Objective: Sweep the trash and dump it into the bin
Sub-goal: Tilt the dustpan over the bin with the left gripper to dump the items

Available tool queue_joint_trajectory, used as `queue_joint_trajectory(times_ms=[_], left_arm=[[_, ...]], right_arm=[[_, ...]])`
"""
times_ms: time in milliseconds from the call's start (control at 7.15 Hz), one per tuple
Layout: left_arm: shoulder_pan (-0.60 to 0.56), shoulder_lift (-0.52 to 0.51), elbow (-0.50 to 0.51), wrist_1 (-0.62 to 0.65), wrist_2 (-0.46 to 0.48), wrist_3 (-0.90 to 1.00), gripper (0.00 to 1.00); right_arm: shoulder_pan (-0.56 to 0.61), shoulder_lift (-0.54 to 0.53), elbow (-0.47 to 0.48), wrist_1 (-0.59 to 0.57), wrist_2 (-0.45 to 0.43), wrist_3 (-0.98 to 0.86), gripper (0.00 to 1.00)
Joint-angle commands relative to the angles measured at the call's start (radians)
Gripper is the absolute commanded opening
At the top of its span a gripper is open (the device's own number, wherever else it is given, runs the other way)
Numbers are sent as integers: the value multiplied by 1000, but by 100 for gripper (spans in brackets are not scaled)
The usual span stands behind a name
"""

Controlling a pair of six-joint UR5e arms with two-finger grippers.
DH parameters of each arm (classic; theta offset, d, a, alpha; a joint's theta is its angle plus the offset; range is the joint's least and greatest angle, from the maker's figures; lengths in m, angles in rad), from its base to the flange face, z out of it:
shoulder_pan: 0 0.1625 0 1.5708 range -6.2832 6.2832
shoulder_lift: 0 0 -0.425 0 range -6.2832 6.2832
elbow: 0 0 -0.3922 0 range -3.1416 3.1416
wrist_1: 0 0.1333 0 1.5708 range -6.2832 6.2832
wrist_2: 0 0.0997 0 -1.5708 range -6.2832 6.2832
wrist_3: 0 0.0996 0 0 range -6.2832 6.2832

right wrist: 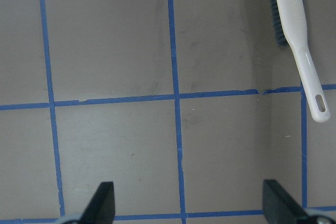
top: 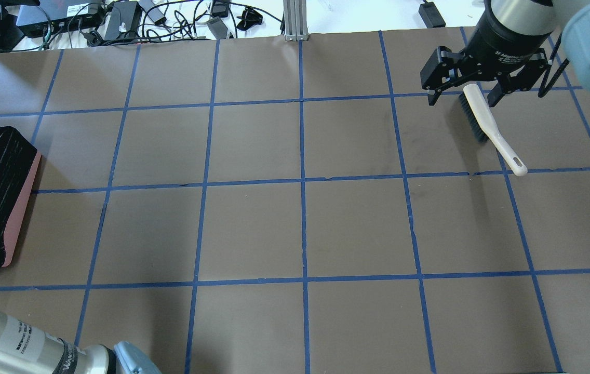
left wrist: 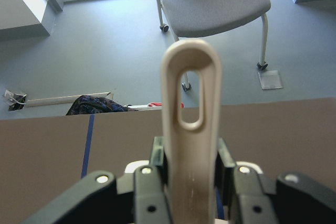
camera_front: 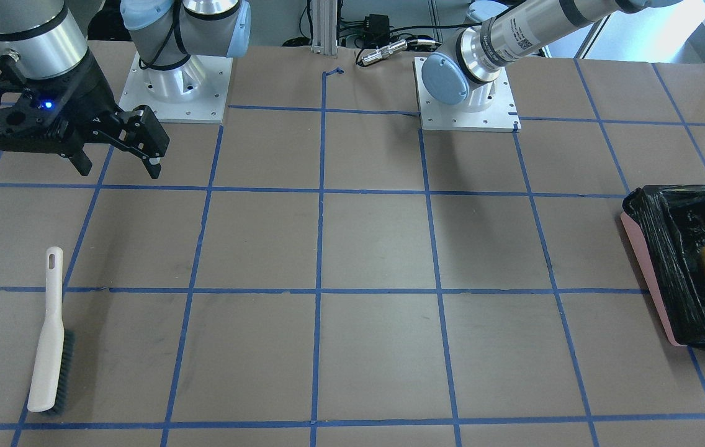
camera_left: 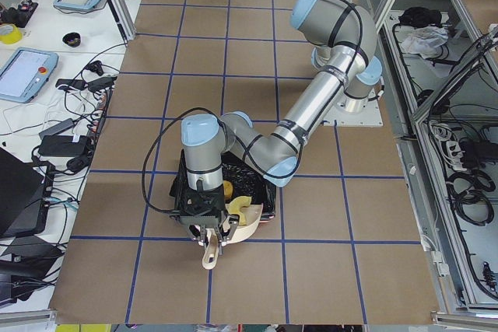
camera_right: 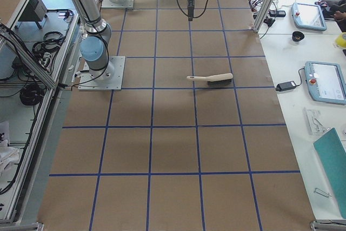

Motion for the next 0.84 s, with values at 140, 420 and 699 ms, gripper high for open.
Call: queue_joint_trajectory(times_ms=[140, 420, 699], left_arm=[[-38, 7, -6, 27, 67, -27, 0], [-63, 10, -30, 61, 91, -24, 0], [-148, 24, -116, 197, 130, -21, 0]], right_arm=[[0, -12, 2, 6, 0, 1, 100], [0, -26, 2, 15, 0, 1, 100], [0, -26, 5, 15, 1, 4, 100]])
